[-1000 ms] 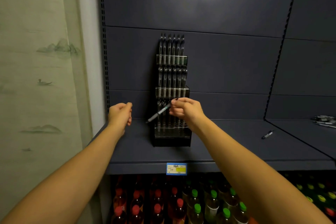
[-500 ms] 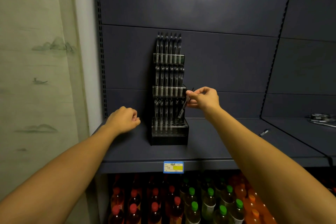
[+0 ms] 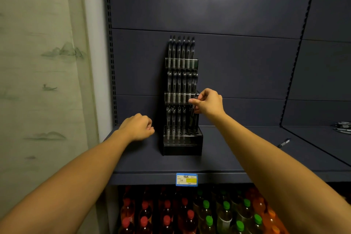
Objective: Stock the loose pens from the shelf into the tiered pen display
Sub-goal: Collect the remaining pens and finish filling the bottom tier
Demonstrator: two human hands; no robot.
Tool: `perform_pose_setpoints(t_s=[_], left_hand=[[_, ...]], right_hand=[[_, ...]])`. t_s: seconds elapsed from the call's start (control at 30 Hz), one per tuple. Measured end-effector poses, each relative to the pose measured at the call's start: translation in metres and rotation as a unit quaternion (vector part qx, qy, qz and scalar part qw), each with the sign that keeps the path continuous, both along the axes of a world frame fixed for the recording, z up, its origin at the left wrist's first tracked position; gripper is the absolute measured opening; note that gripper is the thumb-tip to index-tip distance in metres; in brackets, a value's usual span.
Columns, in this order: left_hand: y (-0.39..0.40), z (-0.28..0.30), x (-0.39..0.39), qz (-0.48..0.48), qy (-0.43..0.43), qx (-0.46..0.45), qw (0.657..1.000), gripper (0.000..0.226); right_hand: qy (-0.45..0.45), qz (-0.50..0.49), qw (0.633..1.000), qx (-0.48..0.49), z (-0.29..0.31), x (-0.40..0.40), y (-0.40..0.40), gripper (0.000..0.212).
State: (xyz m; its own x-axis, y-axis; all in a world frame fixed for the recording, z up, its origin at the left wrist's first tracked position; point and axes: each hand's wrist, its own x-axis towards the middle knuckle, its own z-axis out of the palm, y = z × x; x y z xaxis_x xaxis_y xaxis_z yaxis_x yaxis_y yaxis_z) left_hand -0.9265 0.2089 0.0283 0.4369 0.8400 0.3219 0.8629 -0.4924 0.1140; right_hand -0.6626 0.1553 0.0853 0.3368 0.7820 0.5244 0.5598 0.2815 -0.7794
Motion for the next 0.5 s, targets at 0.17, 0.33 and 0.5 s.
perform_pose_setpoints(t_s=[0.17, 0.33, 0.5], left_hand=[[0.005, -0.005, -0.003, -0.009, -0.029, -0.029, 0.999, 0.035], [0.005, -0.006, -0.004, -0.021, -0.032, -0.049, 0.998, 0.034], [0.000, -0.002, -0.006, -0.030, -0.014, -0.057, 0.998, 0.027]], right_hand=[[-0.073, -0.012, 0.996, -0.056, -0.013, -0.006, 0.008, 0.039], [-0.106, -0.022, 0.989, -0.101, -0.028, -0.011, 0.012, 0.039], [-0.181, -0.058, 0.968, -0.165, -0.025, -0.009, 0.003, 0.042]])
